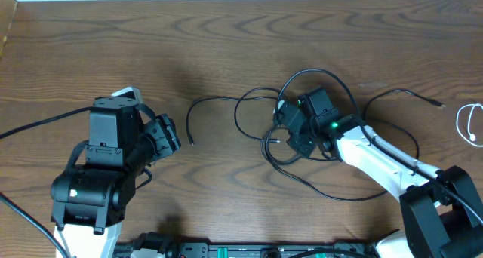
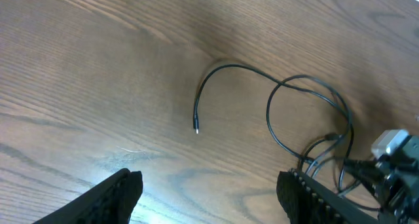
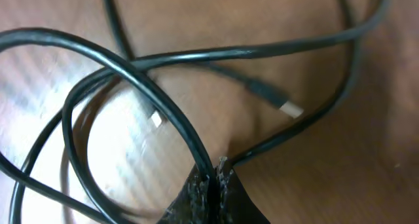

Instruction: Untangle cables

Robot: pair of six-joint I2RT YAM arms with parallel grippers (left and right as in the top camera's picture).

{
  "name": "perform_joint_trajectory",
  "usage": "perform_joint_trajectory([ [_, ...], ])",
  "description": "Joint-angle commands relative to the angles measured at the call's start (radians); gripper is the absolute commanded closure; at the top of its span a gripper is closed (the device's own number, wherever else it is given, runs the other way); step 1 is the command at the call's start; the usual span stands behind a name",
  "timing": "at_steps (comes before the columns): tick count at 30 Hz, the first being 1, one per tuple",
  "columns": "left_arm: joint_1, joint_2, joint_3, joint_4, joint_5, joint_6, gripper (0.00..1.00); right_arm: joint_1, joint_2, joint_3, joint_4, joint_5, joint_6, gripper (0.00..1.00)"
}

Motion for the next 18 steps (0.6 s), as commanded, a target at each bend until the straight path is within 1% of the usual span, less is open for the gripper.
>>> perform_joint_trajectory([
  [1, 0.004, 0.001, 0.011, -0.003, -0.009, -0.009, 0.28, 0.003, -0.018, 0.044, 0.038, 0.094, 0.148, 0.99],
  [4, 0.004, 0.005, 0.011, -0.011, -0.009, -0.009, 0.28, 0.002, -0.061, 0.151, 0.066, 0.225, 0.195, 0.99],
  [8, 0.004, 0.011, 0.008, -0.033, -0.009, -0.008, 0.28, -0.014, -0.108, 0.348, 0.146, 0.407, 0.215, 0.99],
  [11, 0.004, 0.013, -0.003, -0.033, -0.009, -0.009, 0.28, -0.045, -0.122, 0.51, 0.199, 0.437, 0.215, 0.99],
  [14, 0.004, 0.018, -0.005, -0.034, -0.009, -0.008, 0.28, -0.094, -0.122, 0.68, 0.2, 0.438, 0.215, 0.99],
  [18, 0.004, 0.019, -0.005, -0.033, -0.009, -0.009, 0.28, -0.185, -0.122, 0.809, 0.193, 0.453, 0.228, 0.99],
])
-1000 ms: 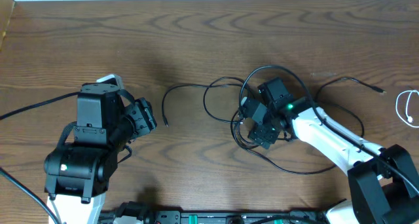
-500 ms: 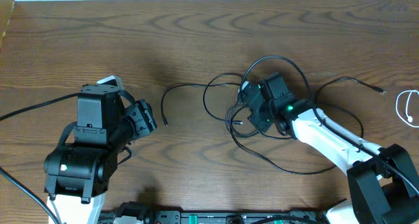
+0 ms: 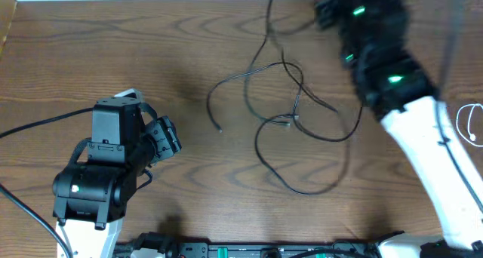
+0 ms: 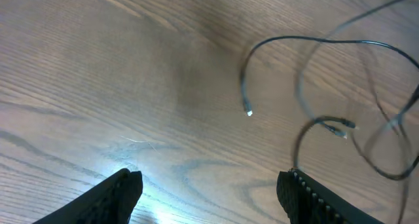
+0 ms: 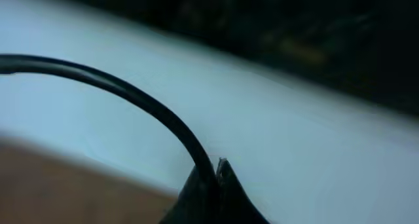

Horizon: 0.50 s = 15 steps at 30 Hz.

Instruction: Untangle cables

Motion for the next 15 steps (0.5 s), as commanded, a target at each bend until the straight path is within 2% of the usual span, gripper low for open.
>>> perform_joint_trajectory([
  [1, 0.004, 0.003, -0.004, -0.003, -0.009, -0.009, 0.28, -0.084, -0.01, 0.083, -0.02, 0.08, 0.055, 0.99],
  [6, 0.004, 0.003, -0.004, -0.002, -0.008, -0.009, 0.28, -0.216, -0.01, 0.132, -0.118, 0.107, 0.112, 0.99],
  [11, 0.004, 0.006, -0.004, -0.002, -0.002, -0.009, 0.28, -0.31, -0.006, 0.132, -0.341, 0.068, 0.226, 0.99],
  [15, 0.003, 0.024, -0.004, -0.002, 0.079, 0.011, 0.28, -0.342, 0.0, 0.132, -0.382, 0.035, 0.225, 0.99],
])
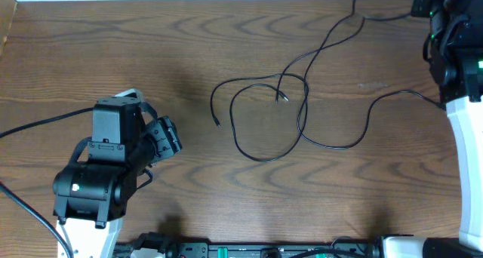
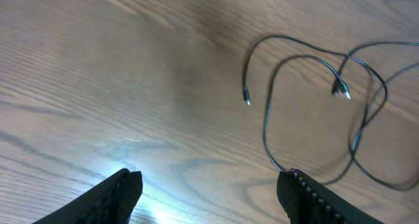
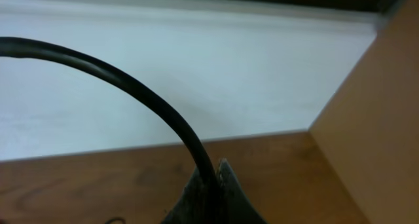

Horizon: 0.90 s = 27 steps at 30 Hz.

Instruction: Untangle cables

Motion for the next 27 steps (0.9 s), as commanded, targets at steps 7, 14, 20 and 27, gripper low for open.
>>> perform_joint_trajectory([
  [7, -0.043, 0.13, -0.005, -0.002, 0.18, 0.138, 0.28, -0.018, -0.048, 0.014, 0.264, -0.136, 0.047, 0.99],
  [14, -0.165, 0.259, -0.005, 0.01, 0.183, 0.161, 0.29, -0.058, -0.13, 0.014, 0.65, -0.128, 0.051, 0.99],
  [20, -0.254, 0.288, -0.006, 0.073, 0.183, 0.163, 0.29, -0.175, -0.194, 0.014, 0.792, -0.156, 0.361, 0.99],
  [27, -0.364, 0.29, -0.006, 0.165, 0.183, 0.194, 0.28, -0.245, -0.211, 0.014, 0.898, -0.314, 0.702, 0.99],
])
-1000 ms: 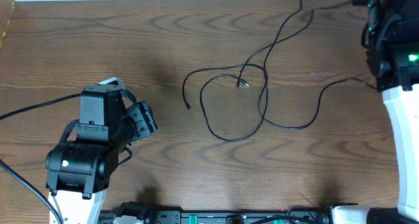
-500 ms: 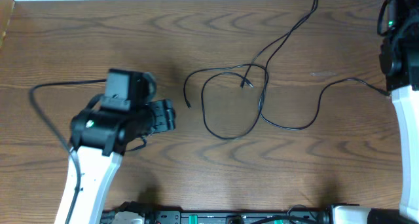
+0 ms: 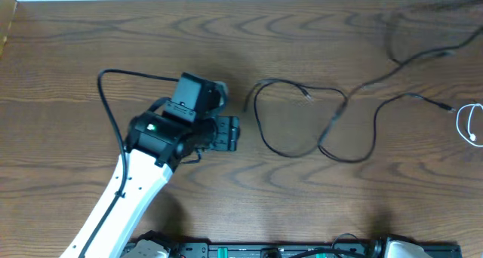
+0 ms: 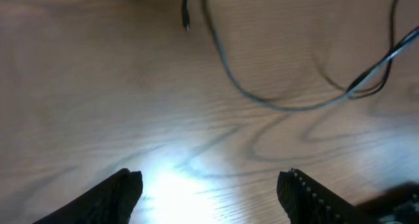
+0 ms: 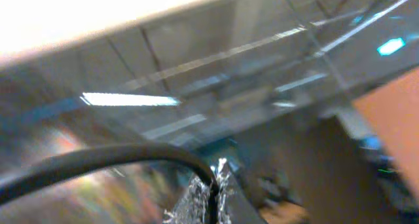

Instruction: Untangle cables

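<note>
Black cables lie spread over the wooden table (image 3: pixel 90 54). One forms an open loop (image 3: pixel 281 148) at the centre, its plug end (image 3: pixel 247 108) on the left. A second strand (image 3: pixel 411 97) runs right, and a blurred stretch (image 3: pixel 423 54) rises toward the far right corner. My left gripper (image 3: pixel 229 133) stands open just left of the loop; the left wrist view shows its open span (image 4: pixel 209 181) over bare wood, with the loop (image 4: pixel 262 103) ahead. My right gripper (image 5: pixel 213 185) is shut on a black cable (image 5: pixel 111 160), facing a ceiling; the right arm is outside the overhead view.
A white cable (image 3: pixel 469 126) curls at the table's right edge. The left arm's own black lead (image 3: pixel 113 122) arcs across the table behind it. The table's far edge meets a white wall.
My left arm has reached from the near left to the centre, its open gripper now beside the loop. The right arm has left the overhead view, still shut on the cable. The cables lie farther right.
My right gripper was shut on a cable inside a tight tangle at the centre. Then it held that cable up by the far edge, then at the far right corner, the tangle opening each time. Now the cables lie in loose loops and the left arm has come in.
</note>
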Robot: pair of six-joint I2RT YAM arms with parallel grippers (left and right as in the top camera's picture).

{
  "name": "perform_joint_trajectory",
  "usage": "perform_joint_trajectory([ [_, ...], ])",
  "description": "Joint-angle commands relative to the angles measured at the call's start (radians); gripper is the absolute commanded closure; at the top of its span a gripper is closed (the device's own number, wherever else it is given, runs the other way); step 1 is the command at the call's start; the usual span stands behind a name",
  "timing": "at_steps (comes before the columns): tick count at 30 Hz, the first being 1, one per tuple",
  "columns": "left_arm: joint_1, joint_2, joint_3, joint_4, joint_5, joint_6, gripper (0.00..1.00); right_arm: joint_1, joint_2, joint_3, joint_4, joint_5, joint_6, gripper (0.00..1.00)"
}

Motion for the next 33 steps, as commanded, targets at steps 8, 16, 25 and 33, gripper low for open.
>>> perform_joint_trajectory([
  [8, -0.174, 0.024, -0.004, 0.058, 0.016, 0.14, 0.28, -0.008, 0.01, 0.008, 0.14, -0.193, 0.343, 0.99],
  [16, -0.306, 0.129, -0.004, 0.125, 0.151, 0.373, 0.28, -0.004, 0.017, 0.008, 0.126, -0.304, 0.371, 0.99],
  [25, -0.378, 0.33, -0.004, 0.38, 0.199, 0.428, 0.28, -0.004, 0.017, 0.008, 0.126, -0.364, 0.377, 0.99],
  [33, -0.409, 0.432, -0.004, 0.652, 0.312, 0.42, 0.29, -0.004, 0.017, 0.008, 0.098, -0.385, 0.376, 0.99],
])
